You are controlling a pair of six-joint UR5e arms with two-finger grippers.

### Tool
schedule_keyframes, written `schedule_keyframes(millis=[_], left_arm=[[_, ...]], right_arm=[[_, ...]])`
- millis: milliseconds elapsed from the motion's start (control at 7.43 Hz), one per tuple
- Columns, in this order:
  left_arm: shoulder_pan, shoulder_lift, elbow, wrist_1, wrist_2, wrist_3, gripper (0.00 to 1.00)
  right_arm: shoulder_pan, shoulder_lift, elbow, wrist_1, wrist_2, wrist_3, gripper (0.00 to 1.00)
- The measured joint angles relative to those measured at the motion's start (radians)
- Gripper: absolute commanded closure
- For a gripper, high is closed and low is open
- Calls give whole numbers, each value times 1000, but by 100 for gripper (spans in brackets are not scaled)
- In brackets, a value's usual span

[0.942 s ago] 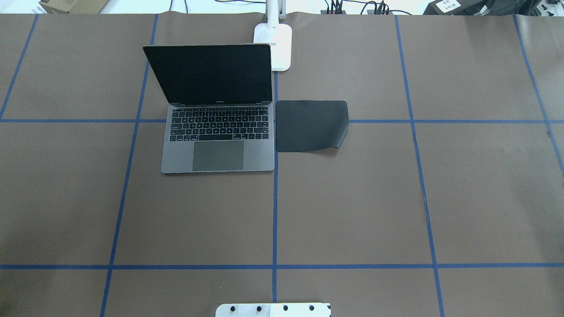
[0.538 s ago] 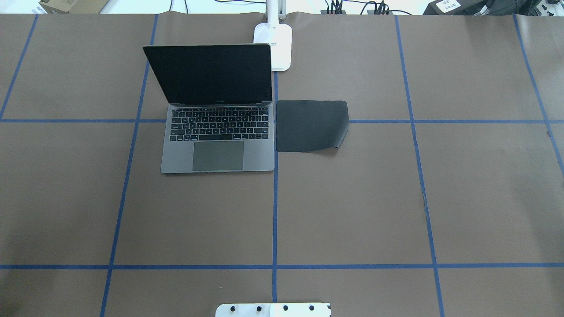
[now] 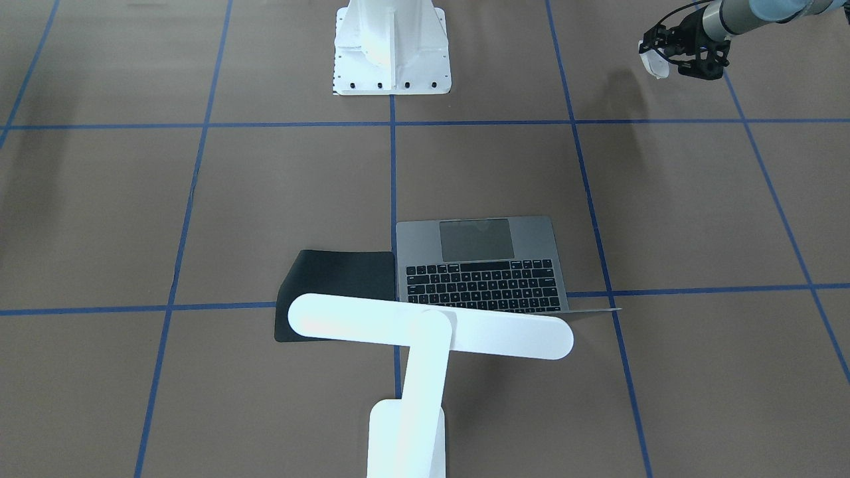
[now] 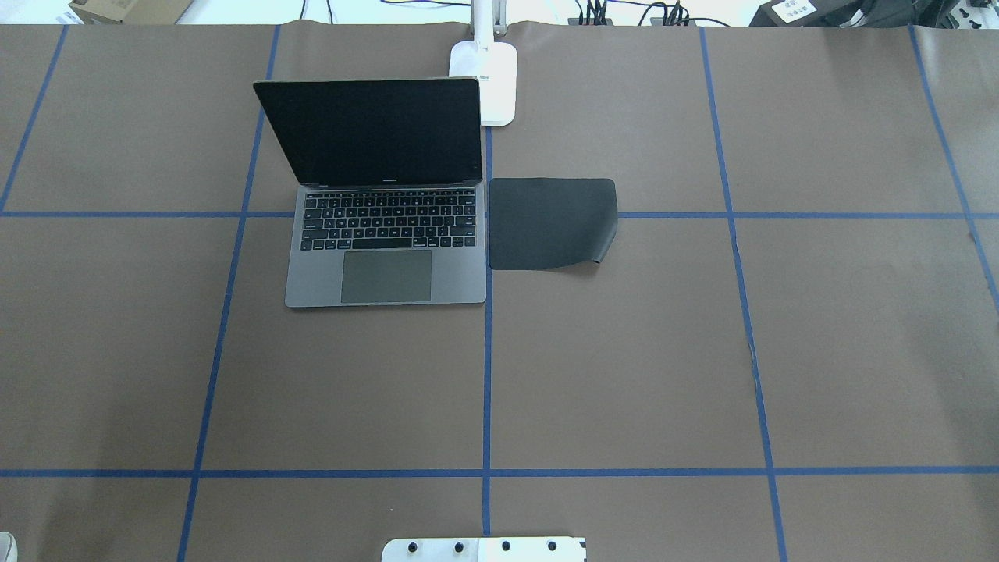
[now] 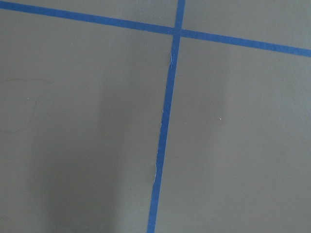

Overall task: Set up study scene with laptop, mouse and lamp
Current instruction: 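Carry the white mouse with the left gripper toward the table, then move the held white mouse with the left gripper past the laptop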

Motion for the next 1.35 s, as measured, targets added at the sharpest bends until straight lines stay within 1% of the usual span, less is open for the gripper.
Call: schedule_keyframes(millis=[269,538,942,1076,1345], left_arm=[[-8,-34,-36,22,-13,-29,47],[-43,-139,-65,148,-16,-33,47],[-111,-338,-99,371,-17,-33,47],[-131,-421,-102,461,-17,-33,47],[-168,-627,-101,694,-16,-28,47]], right_arm=[[0,6,-6,1,1,4,0],[0,12,-9,0,1,6,0],[0,14,-13,0,1,8,0],[0,14,-14,0,2,9,0],[-1,16,-16,-1,2,10,0]])
